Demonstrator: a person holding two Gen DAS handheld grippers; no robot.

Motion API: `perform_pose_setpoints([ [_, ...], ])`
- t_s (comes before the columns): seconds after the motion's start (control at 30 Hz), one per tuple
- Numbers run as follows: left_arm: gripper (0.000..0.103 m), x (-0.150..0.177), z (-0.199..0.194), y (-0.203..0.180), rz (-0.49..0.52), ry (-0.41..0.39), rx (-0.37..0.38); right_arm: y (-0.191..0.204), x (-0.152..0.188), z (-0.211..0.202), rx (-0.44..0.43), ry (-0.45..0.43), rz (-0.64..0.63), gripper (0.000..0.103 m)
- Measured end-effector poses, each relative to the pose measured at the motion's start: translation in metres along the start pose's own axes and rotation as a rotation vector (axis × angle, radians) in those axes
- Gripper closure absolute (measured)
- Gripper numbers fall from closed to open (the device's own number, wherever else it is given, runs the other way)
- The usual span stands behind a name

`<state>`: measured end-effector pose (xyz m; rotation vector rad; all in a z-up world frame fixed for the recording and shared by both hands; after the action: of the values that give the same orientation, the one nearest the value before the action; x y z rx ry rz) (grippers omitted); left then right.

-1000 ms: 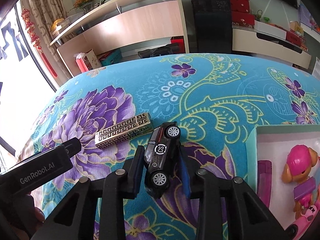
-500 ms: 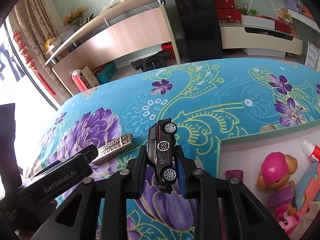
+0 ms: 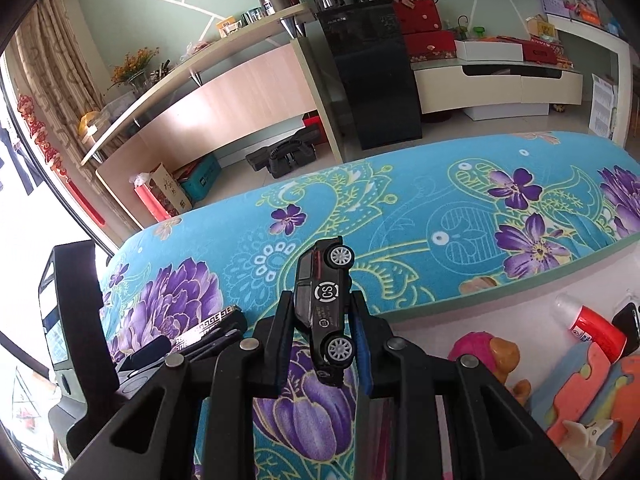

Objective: Organize rigid objects
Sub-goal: 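Close the right tool on the black toy car while the left tool grasps the gold case, then lift and carry the gold case and black car over the tray with both tools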

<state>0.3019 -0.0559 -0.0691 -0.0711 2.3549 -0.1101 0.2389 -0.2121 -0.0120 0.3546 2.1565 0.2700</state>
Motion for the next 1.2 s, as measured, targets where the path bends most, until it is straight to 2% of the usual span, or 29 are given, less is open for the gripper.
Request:
perform_pose_setpoints([
  [0.03, 0.007, 0.001, 0.003, 0.000, 0.003, 0.004, -0.001, 0.000, 0.000, 0.000, 0.000, 0.001, -0.001, 0.075],
  [0.13, 0.018, 0.000, 0.005, -0.002, 0.022, -0.007, -0.019, -0.001, 0.001, 0.001, 0.001, 0.003, -0.002, 0.075],
  [0.33, 0.018, 0.000, -0.004, -0.004, 0.027, -0.015, 0.011, -0.001, 0.001, 0.001, 0.007, 0.008, -0.008, 0.075],
  [0.57, 0.018, -0.008, -0.039, -0.004, 0.034, -0.063, 0.021, -0.005, -0.004, -0.012, 0.020, -0.010, -0.009, 0.075],
  [0.87, 0.018, -0.010, -0.104, -0.021, 0.079, -0.154, 0.071, -0.024, -0.008, -0.053, 0.049, -0.046, 0.028, 0.075],
  [1.2, 0.018, 0.024, -0.149, -0.041, 0.149, -0.159, 0.122, -0.047, -0.002, -0.114, 0.089, -0.090, 0.004, 0.075],
])
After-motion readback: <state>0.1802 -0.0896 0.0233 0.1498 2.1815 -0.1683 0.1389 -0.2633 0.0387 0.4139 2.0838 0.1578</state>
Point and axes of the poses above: each gripper's, at about its wrist camera, not at the fingertips, and z roughly the way its jaws point, y to its left, x to its underside, the point moved 4 cm from there along z, roughly the way its jaws point, and after that the axes turned 11 degrees about -y, right-handed, at the moved point
